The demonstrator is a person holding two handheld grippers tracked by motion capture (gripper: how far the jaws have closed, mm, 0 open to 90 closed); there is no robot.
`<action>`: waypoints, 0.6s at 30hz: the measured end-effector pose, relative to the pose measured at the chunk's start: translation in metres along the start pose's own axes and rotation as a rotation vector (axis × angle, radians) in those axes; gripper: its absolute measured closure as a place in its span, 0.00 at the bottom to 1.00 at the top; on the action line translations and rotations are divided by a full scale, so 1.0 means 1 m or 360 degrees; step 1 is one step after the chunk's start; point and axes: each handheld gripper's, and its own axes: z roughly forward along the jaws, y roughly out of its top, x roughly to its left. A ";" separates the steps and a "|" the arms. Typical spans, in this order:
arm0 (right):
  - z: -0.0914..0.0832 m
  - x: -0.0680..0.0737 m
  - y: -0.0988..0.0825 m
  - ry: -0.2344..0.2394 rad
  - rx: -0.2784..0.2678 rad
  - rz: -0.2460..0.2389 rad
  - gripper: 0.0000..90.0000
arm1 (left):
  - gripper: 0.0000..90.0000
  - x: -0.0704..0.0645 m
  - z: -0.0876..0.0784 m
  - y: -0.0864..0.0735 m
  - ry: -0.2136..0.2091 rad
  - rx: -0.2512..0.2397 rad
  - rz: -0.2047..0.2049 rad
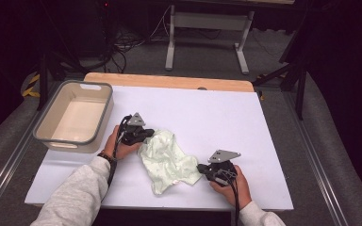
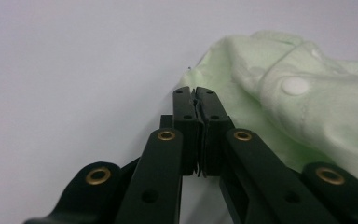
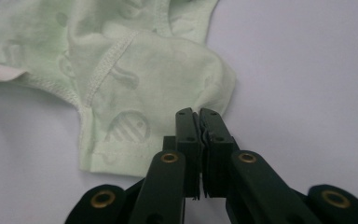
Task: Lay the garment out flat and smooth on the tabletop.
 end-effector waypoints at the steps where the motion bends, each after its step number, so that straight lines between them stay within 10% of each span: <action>1: -0.001 0.000 0.001 -0.0031 -0.0003 -0.0011 0.97 | 0.98 0.000 -0.004 0.001 0.0009 -0.0017 0.0022; 18: -0.065 -0.023 0.038 -0.0279 -0.0382 -0.0032 0.97 | 0.98 -0.010 -0.082 0.029 0.0156 -0.0357 0.0043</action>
